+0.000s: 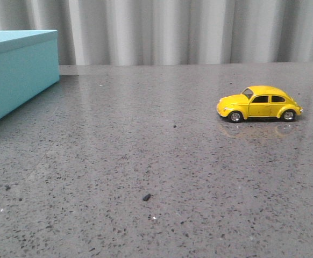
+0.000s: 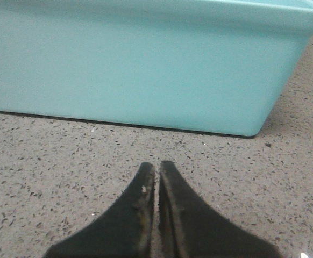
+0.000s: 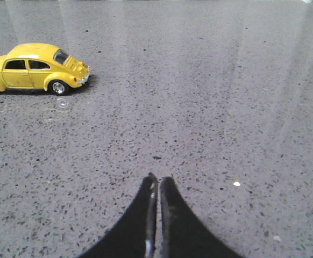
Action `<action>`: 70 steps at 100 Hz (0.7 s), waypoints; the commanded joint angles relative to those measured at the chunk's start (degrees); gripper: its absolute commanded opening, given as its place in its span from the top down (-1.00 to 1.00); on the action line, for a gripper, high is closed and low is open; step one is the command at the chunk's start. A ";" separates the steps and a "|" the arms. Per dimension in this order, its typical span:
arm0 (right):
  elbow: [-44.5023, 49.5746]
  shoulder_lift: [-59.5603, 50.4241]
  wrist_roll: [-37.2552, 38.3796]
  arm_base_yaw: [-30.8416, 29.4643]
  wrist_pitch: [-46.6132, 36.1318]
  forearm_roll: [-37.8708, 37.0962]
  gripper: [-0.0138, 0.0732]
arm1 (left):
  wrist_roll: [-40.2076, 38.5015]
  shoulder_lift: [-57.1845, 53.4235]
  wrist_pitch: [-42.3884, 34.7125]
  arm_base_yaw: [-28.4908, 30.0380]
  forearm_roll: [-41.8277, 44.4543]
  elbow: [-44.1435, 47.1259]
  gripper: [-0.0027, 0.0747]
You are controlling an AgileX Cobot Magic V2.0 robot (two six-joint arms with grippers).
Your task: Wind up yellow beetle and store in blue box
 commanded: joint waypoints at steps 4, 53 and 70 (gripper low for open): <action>1.33 -0.86 -0.66 -0.39 -1.01 0.03 0.78 | -0.50 -1.75 -2.35 0.00 -0.23 1.49 0.99; 1.33 -0.86 -0.66 -0.39 -1.01 0.03 0.78 | -0.50 -1.75 -3.00 0.00 0.22 1.49 0.99; 1.33 -0.86 -0.66 -0.39 -1.01 0.03 0.78 | -0.50 -1.75 -5.17 0.00 0.22 1.49 0.99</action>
